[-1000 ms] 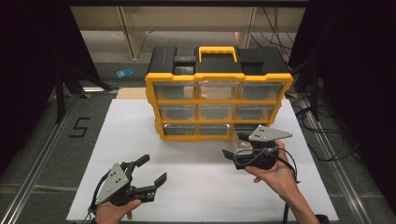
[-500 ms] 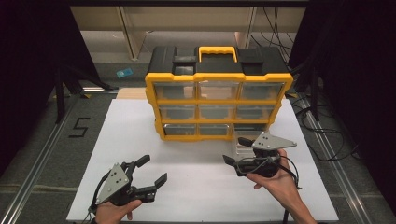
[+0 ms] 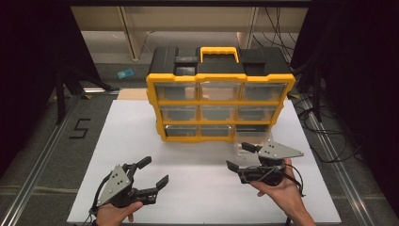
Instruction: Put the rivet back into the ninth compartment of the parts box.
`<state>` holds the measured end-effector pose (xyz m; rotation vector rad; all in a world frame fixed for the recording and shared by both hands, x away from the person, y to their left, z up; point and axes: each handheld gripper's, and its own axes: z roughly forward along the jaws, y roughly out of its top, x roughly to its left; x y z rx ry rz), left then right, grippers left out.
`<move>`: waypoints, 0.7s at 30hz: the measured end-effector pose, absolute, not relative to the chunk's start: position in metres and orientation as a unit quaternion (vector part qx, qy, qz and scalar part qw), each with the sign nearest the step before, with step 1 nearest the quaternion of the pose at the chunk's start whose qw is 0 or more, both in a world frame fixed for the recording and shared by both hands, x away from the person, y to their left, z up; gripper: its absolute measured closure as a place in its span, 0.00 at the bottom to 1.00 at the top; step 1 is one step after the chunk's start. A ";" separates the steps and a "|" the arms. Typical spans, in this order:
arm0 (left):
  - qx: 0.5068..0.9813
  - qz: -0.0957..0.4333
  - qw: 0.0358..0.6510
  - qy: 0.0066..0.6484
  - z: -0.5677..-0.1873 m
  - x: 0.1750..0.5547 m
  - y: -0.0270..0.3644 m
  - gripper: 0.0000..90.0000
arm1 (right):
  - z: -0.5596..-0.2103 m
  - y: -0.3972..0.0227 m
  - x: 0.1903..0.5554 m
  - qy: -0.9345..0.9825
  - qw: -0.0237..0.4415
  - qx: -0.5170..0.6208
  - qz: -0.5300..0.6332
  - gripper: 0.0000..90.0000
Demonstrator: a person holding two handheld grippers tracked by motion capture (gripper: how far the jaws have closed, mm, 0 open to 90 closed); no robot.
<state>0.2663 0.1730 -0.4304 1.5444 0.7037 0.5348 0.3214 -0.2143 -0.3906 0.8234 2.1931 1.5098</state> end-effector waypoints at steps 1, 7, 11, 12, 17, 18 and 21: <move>0.674 0.234 0.630 0.307 -0.430 0.266 0.173 0.20 | -0.391 -0.215 0.320 0.776 0.178 0.292 0.531 0.22; 0.675 0.234 0.629 0.307 -0.430 0.266 0.173 0.20 | -0.397 -0.214 0.313 0.773 0.171 0.289 0.538 0.22; 0.675 0.234 0.629 0.307 -0.430 0.266 0.173 0.20 | -0.399 -0.216 0.309 0.765 0.174 0.295 0.546 0.22; 0.675 0.234 0.629 0.308 -0.430 0.266 0.173 0.20 | -0.400 -0.217 0.308 0.762 0.174 0.297 0.548 0.21; 0.671 0.233 0.634 0.304 -0.431 0.267 0.173 0.20 | -0.405 -0.218 0.304 0.758 0.175 0.292 0.555 0.21; 0.674 0.235 0.628 0.308 -0.431 0.266 0.173 0.20 | -0.406 -0.218 0.302 0.760 0.175 0.293 0.554 0.21; 0.675 0.235 0.629 0.308 -0.431 0.266 0.173 0.20 | -0.408 -0.219 0.299 0.760 0.172 0.293 0.554 0.21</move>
